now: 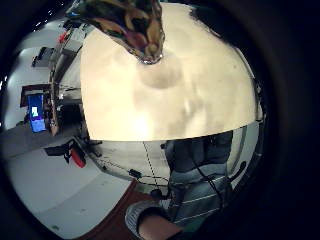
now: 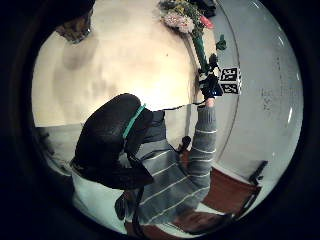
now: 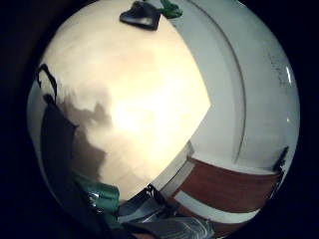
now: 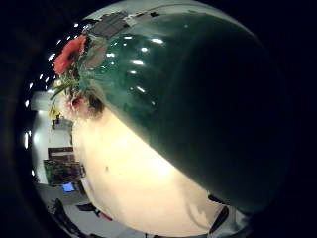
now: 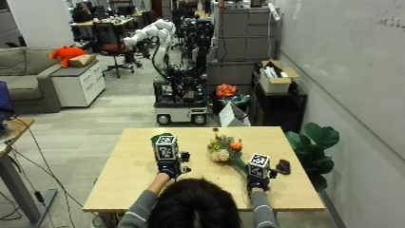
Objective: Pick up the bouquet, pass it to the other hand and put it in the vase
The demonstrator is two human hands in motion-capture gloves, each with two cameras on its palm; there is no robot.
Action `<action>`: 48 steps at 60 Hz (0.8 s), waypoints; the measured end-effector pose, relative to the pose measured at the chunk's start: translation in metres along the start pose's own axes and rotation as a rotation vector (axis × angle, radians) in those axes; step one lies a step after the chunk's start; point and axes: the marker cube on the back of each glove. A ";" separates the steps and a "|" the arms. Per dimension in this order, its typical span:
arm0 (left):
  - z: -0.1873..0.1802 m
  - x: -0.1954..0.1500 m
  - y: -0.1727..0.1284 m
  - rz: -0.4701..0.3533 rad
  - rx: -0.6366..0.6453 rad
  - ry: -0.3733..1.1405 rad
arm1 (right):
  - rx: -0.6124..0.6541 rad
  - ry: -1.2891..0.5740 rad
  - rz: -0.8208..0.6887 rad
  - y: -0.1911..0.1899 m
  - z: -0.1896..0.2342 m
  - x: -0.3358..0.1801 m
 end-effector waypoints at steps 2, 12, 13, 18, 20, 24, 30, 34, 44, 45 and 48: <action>0.000 0.004 0.009 0.013 -0.067 0.037 | 0.016 0.007 0.000 0.000 -0.003 0.001; -0.003 0.005 0.013 0.023 -0.083 0.038 | 0.049 -0.058 0.018 -0.008 -0.013 0.003; -0.004 0.005 0.013 0.023 -0.079 0.040 | 0.063 -0.083 0.016 -0.011 -0.015 0.001; -0.007 0.005 0.013 0.012 -0.073 0.041 | -0.005 -0.163 0.004 -0.005 -0.020 0.003; -0.008 0.006 0.014 0.013 -0.076 0.038 | 0.024 -0.174 0.018 -0.011 -0.022 0.006; -0.009 0.007 0.014 0.015 -0.085 0.040 | 0.041 -0.199 0.043 -0.016 -0.024 0.011; -0.012 0.009 0.013 -0.020 -0.086 0.034 | 0.029 -0.234 0.058 -0.016 -0.034 0.016; -0.012 0.013 0.006 0.014 -0.064 0.049 | 0.054 -0.278 0.063 -0.018 -0.042 0.017; -0.021 0.022 0.002 0.012 -0.055 0.098 | -0.081 -0.657 0.039 -0.008 -0.063 -0.012; -0.022 0.022 0.002 0.012 -0.051 0.103 | -0.086 -0.687 0.038 -0.008 -0.065 -0.014; -0.027 0.026 -0.001 0.051 -0.024 0.140 | -0.092 -0.755 0.048 -0.009 -0.069 -0.017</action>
